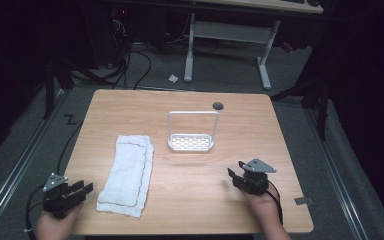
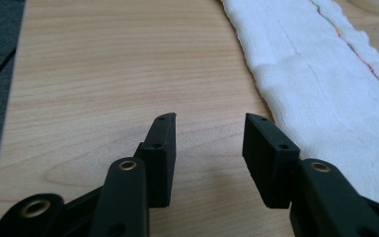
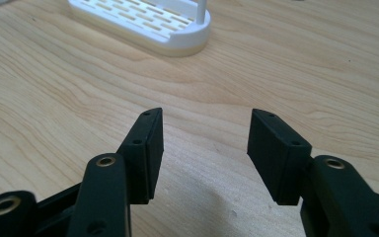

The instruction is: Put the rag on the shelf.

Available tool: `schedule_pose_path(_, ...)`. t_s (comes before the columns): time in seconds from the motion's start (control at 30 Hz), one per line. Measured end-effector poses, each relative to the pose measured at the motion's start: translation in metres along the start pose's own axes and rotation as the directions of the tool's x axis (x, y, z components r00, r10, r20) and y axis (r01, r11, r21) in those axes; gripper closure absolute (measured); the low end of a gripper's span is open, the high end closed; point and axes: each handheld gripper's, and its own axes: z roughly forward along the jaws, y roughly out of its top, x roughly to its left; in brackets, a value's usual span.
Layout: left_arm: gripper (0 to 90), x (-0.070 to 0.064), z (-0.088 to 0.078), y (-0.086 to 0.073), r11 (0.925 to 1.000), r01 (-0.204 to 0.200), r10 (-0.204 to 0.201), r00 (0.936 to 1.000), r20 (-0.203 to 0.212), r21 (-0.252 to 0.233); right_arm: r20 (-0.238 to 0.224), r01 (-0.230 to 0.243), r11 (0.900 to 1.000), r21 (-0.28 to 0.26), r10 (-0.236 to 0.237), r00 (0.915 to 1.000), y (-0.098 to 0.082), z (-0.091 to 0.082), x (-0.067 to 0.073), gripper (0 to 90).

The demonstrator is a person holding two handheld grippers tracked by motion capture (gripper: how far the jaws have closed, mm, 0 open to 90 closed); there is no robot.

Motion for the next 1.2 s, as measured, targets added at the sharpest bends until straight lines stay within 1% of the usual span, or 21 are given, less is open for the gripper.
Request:
schedule_pose_path(0.1, 56.5, -0.001, 0.0, 0.0, 1.0, -0.002, 0.002, 1.0, 0.004, -0.005, 0.001, 0.018, 1.0, 0.009, -0.018, 0.9998, -0.001, 0.0, 0.003, 47.7)
schedule_pose_path(0.17, 56.5, -0.001, 0.0, -0.001, 1.0, 0.001, -0.001, 1.0, 0.008, -0.004, -0.001, 0.014, 1.0, 0.002, -0.014, 0.9999, -0.001, -0.001, 0.003, 47.7)
schedule_pose_path(0.23, 56.4, 0.0, 0.001, -0.001, 1.0, 0.001, -0.001, 0.9999, 0.012, -0.001, -0.007, -0.006, 1.0, -0.004, 0.006, 1.0, 0.0, -0.001, 0.001, 47.7)
schedule_pose_path(0.33, 56.4, 0.0, -0.001, -0.002, 1.0, 0.0, 0.0, 0.9999, 0.015, -0.004, -0.011, -0.019, 1.0, 0.003, 0.019, 0.9998, 0.0, 0.0, -0.001, 47.7)
schedule_pose_path(0.43, 58.8, -0.002, -0.004, -0.001, 0.9997, 0.001, 0.0, 0.9993, 0.037, -0.022, -0.013, -0.027, 1.0, 0.007, 0.027, 0.9996, -0.001, 0.002, 0.0, 47.8)
schedule_pose_path(0.47, 64.7, -0.004, -0.006, 0.0, 0.9997, 0.006, -0.004, 0.9988, 0.048, -0.025, -0.014, -0.027, 1.0, 0.01, 0.027, 0.9995, -0.001, 0.002, 0.0, 47.9)
schedule_pose_path(0.53, 90.0, -0.012, -0.01, 0.004, 0.9995, 0.004, -0.002, 0.9974, 0.072, -0.032, -0.014, -0.029, 1.0, 0.01, 0.029, 0.9995, -0.001, 0.002, 0.0, 48.0)
schedule_pose_path(0.57, 90.0, -0.027, -0.011, 0.011, 0.9996, -0.016, 0.019, 0.9938, 0.109, -0.022, -0.015, -0.03, 1.0, 0.008, 0.03, 0.9994, -0.001, 0.002, 0.0, 48.0)
schedule_pose_path(0.6, 90.0, -0.027, -0.011, 0.011, 0.9996, -0.016, 0.019, 0.9938, 0.109, -0.022, -0.018, -0.032, 0.999, 0.008, 0.032, 0.9993, -0.001, 0.001, 0.0, 48.1)
schedule_pose_path(0.63, 90.0, -0.037, -0.009, 0.014, 0.9989, -0.044, 0.046, 0.992, 0.118, -0.018, -0.02, -0.035, 0.999, 0.009, 0.035, 0.9992, -0.001, 0.001, 0.001, 48.1)
schedule_pose_path(0.67, 90.0, -0.046, -0.005, 0.015, 0.9971, -0.075, 0.075, 0.9908, 0.112, -0.007, -0.02, -0.035, 0.999, 0.009, 0.035, 0.9992, -0.001, 0.001, 0.001, 48.1)
schedule_pose_path(0.7, 90.0, -0.054, 0.0, 0.017, 0.9943, -0.106, 0.104, 0.9882, 0.113, 0.013, -0.021, -0.031, 0.999, 0.008, 0.032, 0.9993, -0.001, 0.002, 0.001, 48.2)
schedule_pose_path(0.73, 90.0, -0.062, 0.007, 0.017, 0.9893, -0.139, 0.134, 0.9847, 0.111, 0.042, -0.025, -0.028, 1.0, 0.008, 0.029, 0.9993, -0.001, 0.002, 0.002, 48.2)
schedule_pose_path(0.77, 90.0, -0.068, 0.017, 0.015, 0.9814, -0.173, 0.164, 0.9815, 0.099, 0.084, -0.025, -0.03, 1.0, 0.008, 0.03, 0.9992, -0.001, 0.002, 0.002, 48.3)
schedule_pose_path(0.8, 90.0, -0.069, 0.023, 0.012, 0.9779, -0.179, 0.169, 0.9806, 0.1, 0.108, -0.025, -0.032, 0.999, 0.008, 0.032, 0.9992, -0.001, 0.001, 0.002, 48.3)
schedule_pose_path(0.93, 90.0, -0.07, 0.024, 0.01, 0.9793, -0.172, 0.16, 0.9812, 0.108, 0.108, -0.03, -0.034, 0.999, 0.006, 0.034, 0.999, -0.001, 0.0, 0.002, 48.6)
schedule_pose_path(1.0, 90.0, -0.074, 0.024, 0.008, 0.9781, -0.177, 0.163, 0.9786, 0.126, 0.11, -0.033, -0.028, 1.0, 0.009, 0.028, 0.9991, -0.001, 0.001, 0.002, 48.7)
schedule_pose_path(1.03, 90.0, -0.081, 0.024, 0.005, 0.978, -0.177, 0.157, 0.9735, 0.167, 0.111, -0.035, -0.027, 1.0, 0.009, 0.027, 0.999, -0.001, 0.002, 0.002, 48.8)
schedule_pose_path(1.07, 90.0, -0.081, 0.024, 0.005, 0.978, -0.177, 0.157, 0.9735, 0.167, 0.111, -0.037, -0.027, 1.0, 0.011, 0.027, 0.9989, -0.001, 0.002, 0.002, 48.9)
schedule_pose_path(1.13, 90.0, -0.093, 0.024, 0.003, 0.9708, -0.209, 0.184, 0.9642, 0.191, 0.118, -0.036, -0.032, 0.999, 0.014, 0.032, 0.9988, -0.001, 0.003, 0.003, 48.9)
schedule_pose_path(1.2, 90.0, -0.104, 0.025, 0.001, 0.9622, -0.242, 0.211, 0.9531, 0.217, 0.126, -0.037, -0.025, 1.0, 0.016, 0.025, 0.999, -0.001, 0.003, 0.004, 49.0)
